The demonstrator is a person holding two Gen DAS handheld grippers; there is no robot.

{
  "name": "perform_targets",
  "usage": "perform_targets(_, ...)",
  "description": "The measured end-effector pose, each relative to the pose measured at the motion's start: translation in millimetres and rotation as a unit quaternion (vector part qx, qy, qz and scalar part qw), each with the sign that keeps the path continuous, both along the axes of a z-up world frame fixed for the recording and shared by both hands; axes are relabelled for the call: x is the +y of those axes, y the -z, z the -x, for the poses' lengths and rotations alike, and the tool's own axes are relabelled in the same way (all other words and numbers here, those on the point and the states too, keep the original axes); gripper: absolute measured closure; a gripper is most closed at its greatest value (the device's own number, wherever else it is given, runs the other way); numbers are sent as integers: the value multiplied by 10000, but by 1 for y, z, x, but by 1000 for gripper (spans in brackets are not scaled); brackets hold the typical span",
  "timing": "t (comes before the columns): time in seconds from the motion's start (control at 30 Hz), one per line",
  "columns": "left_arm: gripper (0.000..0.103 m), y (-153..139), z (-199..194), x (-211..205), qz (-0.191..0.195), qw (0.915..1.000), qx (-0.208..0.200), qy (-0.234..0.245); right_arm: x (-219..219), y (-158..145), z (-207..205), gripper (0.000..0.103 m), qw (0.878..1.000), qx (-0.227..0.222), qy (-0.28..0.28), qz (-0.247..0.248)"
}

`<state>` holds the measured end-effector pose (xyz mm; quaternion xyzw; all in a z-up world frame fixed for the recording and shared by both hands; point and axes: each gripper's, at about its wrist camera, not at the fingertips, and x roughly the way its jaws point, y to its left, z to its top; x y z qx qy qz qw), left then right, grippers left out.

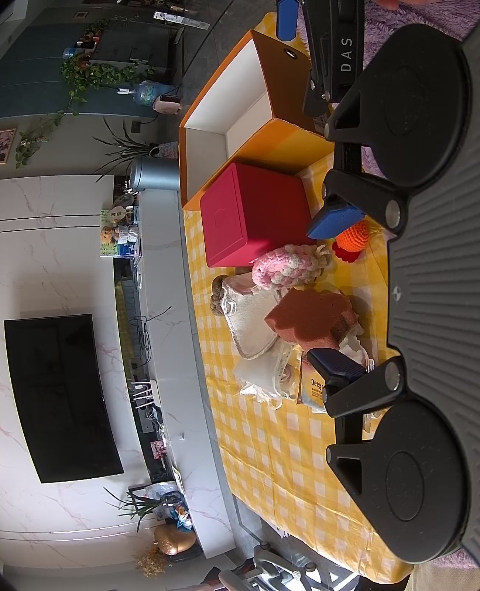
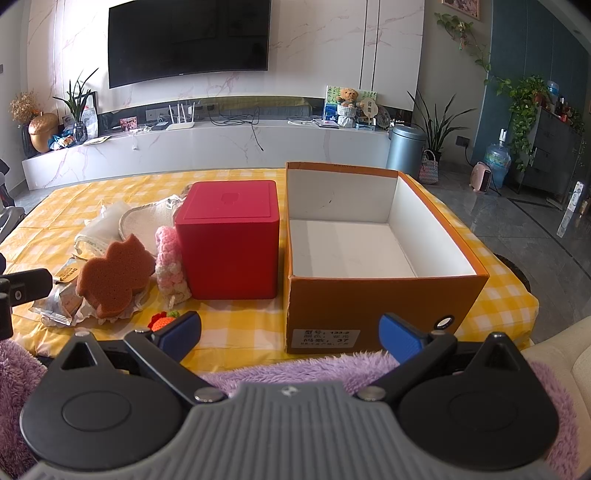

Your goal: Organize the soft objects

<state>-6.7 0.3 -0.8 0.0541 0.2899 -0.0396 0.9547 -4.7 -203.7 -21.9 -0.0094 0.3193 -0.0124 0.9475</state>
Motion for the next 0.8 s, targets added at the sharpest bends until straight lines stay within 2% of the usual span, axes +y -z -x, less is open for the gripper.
perform_targets(0.63, 23, 0, 0, 0, 5, 10000, 10, 2, 0, 0, 0, 2, 10000, 4, -1, 5)
perform_targets(0.8, 24, 3, 0, 3, 186, 9997, 152, 78, 0, 3, 2, 2, 10000, 13, -93, -15)
